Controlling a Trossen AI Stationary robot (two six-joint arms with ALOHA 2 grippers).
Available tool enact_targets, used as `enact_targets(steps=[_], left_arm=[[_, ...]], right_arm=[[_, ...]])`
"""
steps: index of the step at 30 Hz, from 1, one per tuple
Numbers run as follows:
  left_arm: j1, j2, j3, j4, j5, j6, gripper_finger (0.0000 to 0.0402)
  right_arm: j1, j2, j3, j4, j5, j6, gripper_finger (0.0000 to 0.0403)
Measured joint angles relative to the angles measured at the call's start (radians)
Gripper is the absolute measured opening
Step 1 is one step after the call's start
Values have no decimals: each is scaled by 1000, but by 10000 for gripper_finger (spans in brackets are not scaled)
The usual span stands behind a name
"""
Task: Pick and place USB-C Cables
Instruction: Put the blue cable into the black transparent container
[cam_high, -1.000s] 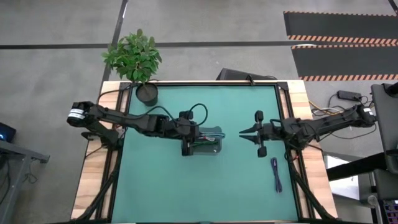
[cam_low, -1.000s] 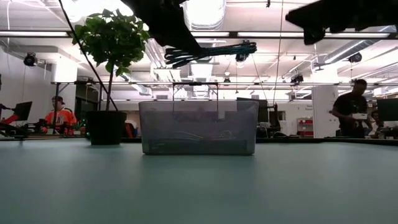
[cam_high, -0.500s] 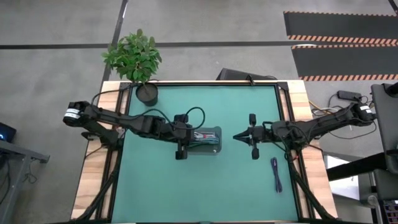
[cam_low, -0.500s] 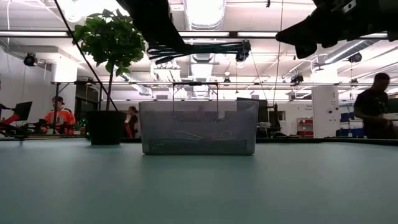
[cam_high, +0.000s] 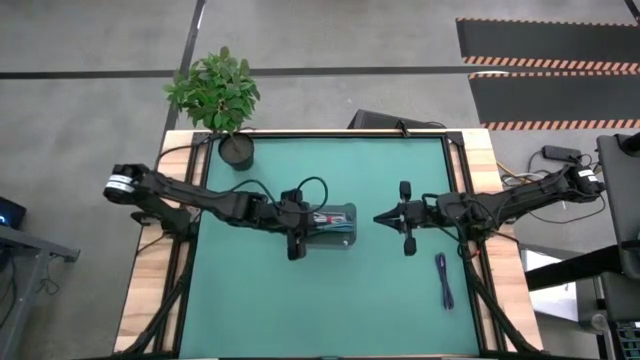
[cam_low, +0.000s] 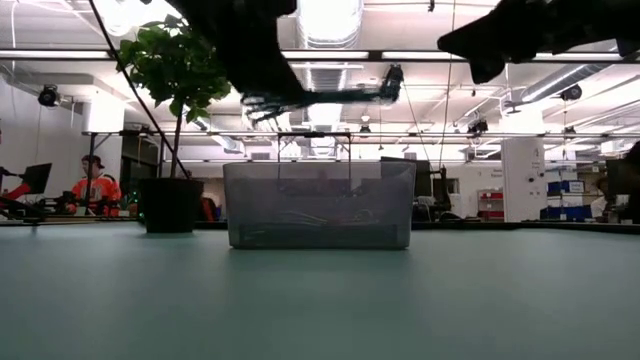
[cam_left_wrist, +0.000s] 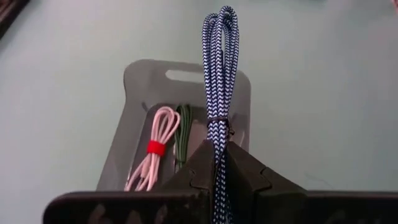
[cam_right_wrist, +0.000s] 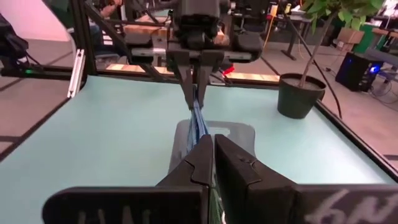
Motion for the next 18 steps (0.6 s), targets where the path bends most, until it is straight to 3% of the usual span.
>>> enact_targets(steps=[3, 18], left_arm=[[1, 14, -29, 60, -1, -19, 7], [10, 19, -41, 48, -8, -16, 7]], right_arm=[[0, 1, 0, -9, 0, 7, 8], [0, 0, -1, -34, 1, 3, 9]])
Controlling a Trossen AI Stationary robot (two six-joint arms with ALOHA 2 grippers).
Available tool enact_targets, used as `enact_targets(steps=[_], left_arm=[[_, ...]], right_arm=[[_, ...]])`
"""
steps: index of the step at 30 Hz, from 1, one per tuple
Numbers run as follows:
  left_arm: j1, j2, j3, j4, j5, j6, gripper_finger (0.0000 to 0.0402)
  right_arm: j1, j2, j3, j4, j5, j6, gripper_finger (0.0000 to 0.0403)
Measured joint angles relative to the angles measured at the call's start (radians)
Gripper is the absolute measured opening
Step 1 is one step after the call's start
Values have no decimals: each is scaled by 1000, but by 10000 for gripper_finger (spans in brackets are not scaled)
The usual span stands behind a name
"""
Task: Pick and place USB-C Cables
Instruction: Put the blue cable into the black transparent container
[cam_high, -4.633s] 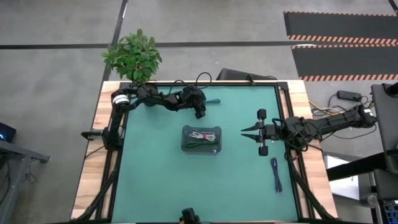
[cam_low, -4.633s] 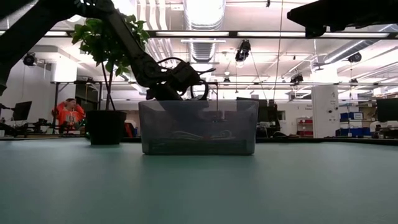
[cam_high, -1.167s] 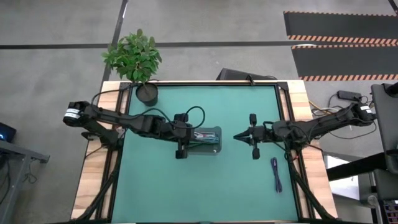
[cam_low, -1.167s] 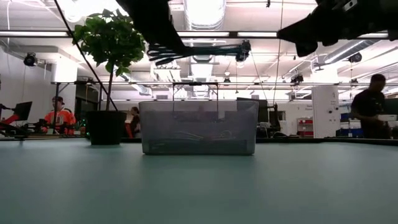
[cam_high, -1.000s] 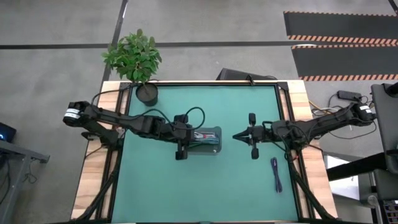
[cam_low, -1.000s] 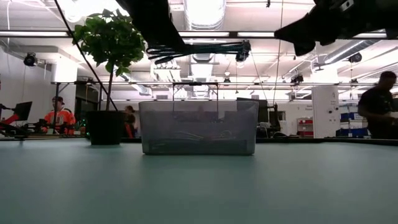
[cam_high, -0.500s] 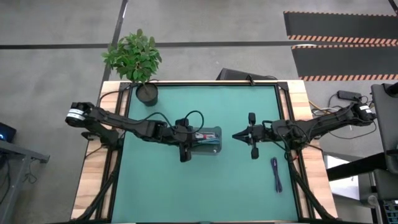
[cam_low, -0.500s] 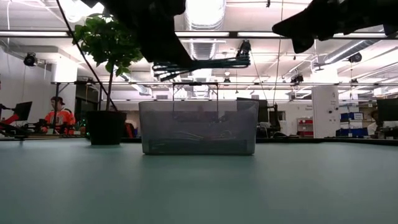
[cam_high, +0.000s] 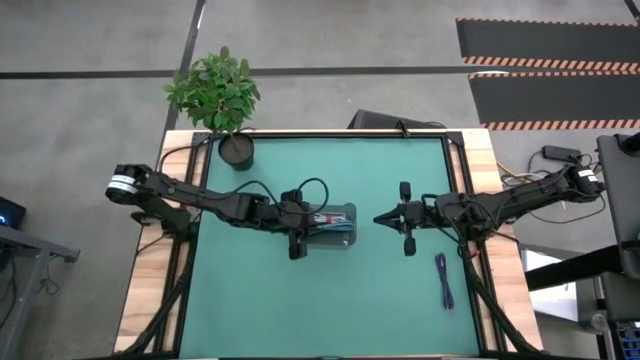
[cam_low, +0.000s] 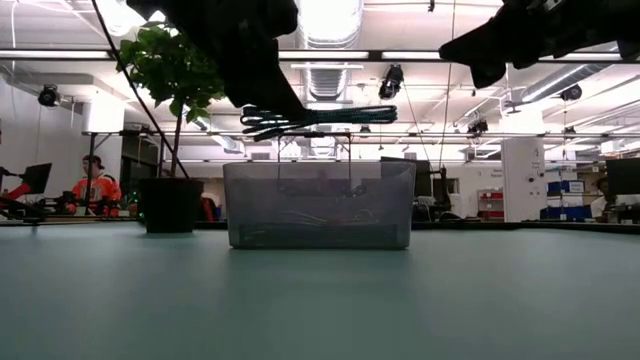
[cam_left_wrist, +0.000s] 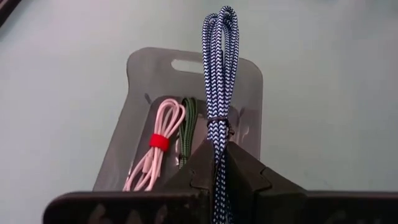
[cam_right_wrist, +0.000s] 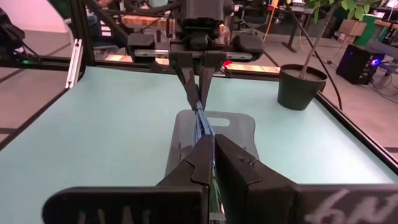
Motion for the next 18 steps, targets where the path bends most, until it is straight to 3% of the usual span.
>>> enact_targets(steps=[18], left_arm=[[13, 75, 6, 40, 0, 75, 7]], right_arm=[[0, 41, -2, 5, 2, -3, 8]])
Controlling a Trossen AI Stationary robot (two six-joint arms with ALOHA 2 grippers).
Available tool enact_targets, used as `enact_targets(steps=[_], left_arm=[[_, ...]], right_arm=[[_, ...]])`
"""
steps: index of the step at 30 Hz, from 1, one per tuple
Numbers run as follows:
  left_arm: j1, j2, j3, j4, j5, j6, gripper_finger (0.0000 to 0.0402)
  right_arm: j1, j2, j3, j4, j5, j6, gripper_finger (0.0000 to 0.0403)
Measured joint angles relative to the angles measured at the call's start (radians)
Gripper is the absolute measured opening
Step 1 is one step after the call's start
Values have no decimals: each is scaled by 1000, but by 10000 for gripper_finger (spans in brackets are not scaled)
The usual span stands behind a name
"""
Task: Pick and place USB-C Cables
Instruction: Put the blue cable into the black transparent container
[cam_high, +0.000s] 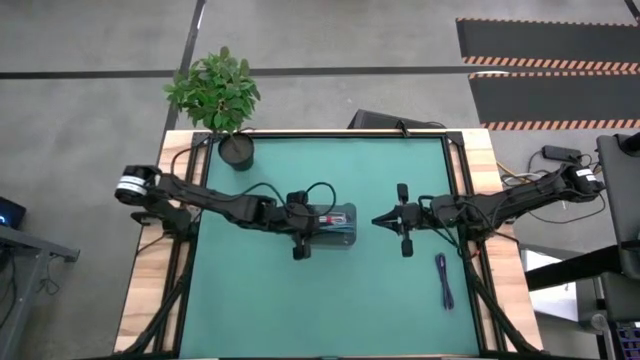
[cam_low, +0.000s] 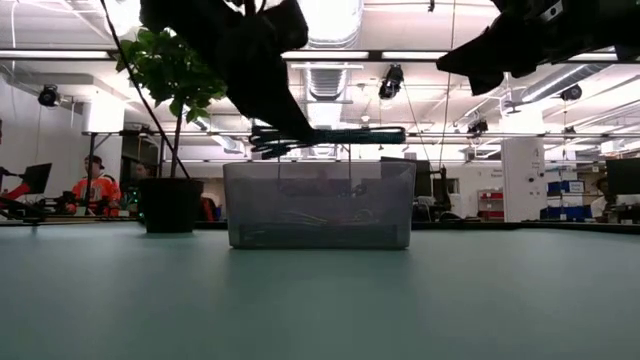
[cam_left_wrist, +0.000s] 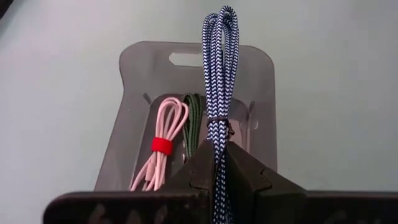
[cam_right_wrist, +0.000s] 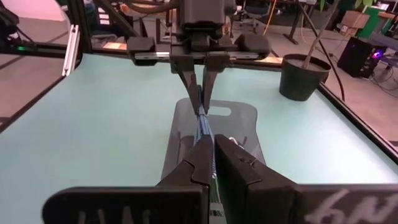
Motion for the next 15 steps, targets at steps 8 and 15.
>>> enact_targets(steps=[8, 15], left_arm=[[13, 16, -4, 2, -25, 3, 20], [33, 21, -4, -1, -27, 2, 17]], right_arm=[[0, -2, 0, 4, 0, 5, 9], [0, -2, 0, 2, 0, 9, 9]])
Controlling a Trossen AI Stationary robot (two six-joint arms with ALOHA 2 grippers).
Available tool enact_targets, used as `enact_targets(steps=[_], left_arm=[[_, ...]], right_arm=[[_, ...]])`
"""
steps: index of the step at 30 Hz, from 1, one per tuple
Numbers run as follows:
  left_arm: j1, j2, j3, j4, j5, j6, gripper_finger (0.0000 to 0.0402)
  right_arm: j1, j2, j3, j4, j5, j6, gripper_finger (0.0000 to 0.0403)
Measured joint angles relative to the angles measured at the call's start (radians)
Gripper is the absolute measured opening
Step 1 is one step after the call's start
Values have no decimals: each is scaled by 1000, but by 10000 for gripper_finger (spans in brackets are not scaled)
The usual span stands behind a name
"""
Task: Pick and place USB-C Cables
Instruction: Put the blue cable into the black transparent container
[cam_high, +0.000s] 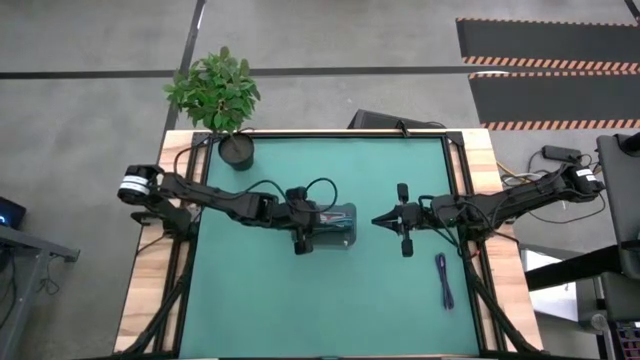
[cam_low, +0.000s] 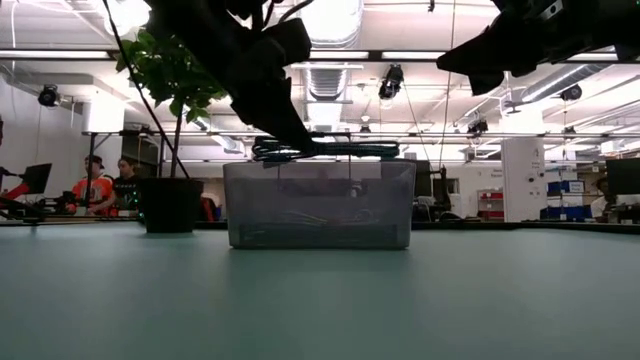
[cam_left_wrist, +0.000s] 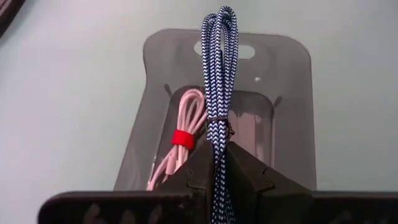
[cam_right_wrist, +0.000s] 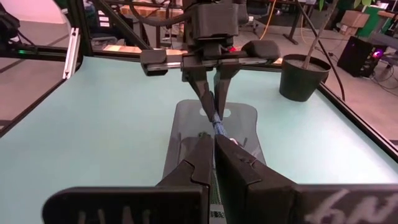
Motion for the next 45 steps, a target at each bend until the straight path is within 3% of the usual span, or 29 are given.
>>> enact_targets(steps=[45], left_arm=[[-8, 15, -3, -10, 57, -142, 17]], right_arm=[[0, 0, 0, -9, 0, 8, 9]])
